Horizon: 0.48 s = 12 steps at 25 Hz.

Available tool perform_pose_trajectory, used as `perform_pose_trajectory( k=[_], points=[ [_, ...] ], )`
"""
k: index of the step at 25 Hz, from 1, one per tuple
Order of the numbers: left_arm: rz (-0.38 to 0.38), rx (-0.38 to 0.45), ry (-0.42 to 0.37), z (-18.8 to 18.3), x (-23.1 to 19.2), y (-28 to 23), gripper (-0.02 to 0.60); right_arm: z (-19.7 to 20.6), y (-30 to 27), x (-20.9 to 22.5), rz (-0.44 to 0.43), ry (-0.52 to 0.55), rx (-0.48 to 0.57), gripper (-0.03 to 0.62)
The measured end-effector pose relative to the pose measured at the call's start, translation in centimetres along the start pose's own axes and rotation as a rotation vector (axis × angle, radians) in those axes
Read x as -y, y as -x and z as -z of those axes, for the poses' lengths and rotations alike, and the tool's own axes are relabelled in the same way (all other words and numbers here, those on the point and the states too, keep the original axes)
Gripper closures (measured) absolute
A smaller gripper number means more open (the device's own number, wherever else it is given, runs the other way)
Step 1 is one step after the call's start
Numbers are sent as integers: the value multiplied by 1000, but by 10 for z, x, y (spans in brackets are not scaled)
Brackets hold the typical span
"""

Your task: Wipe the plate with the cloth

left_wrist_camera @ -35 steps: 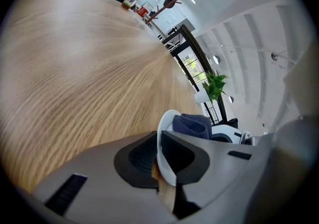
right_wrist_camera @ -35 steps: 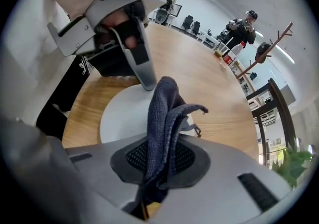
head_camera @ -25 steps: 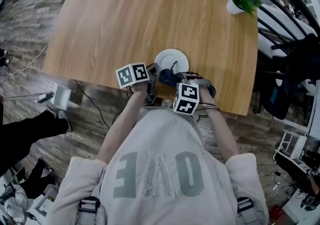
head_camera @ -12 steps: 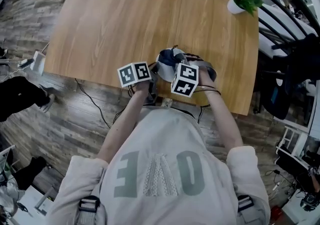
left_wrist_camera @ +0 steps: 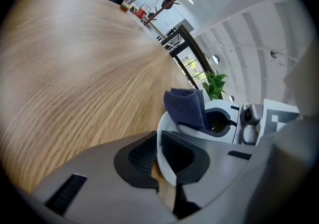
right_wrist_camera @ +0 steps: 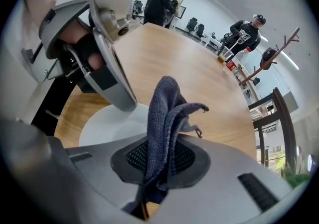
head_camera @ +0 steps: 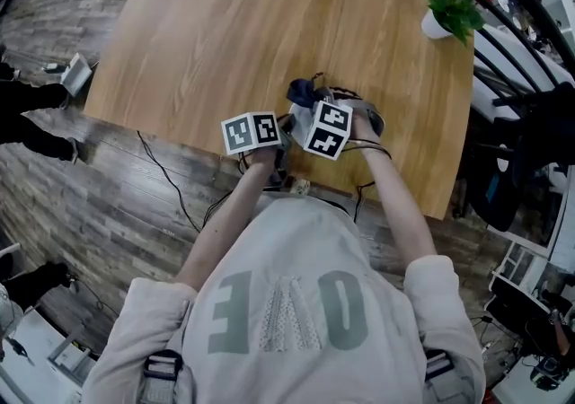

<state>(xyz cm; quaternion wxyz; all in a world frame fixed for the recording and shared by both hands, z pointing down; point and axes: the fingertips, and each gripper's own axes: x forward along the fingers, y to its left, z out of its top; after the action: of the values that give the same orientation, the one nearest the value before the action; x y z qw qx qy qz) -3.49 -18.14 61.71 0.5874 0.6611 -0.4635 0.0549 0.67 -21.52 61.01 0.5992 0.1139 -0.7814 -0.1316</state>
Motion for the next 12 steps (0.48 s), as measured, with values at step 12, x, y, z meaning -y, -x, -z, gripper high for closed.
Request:
perform_pose_trajectory(
  k=[12],
  points=[
    [-11, 0, 3, 0, -2, 2, 549, -4, 24, -77, -90, 131, 32, 537]
  ],
)
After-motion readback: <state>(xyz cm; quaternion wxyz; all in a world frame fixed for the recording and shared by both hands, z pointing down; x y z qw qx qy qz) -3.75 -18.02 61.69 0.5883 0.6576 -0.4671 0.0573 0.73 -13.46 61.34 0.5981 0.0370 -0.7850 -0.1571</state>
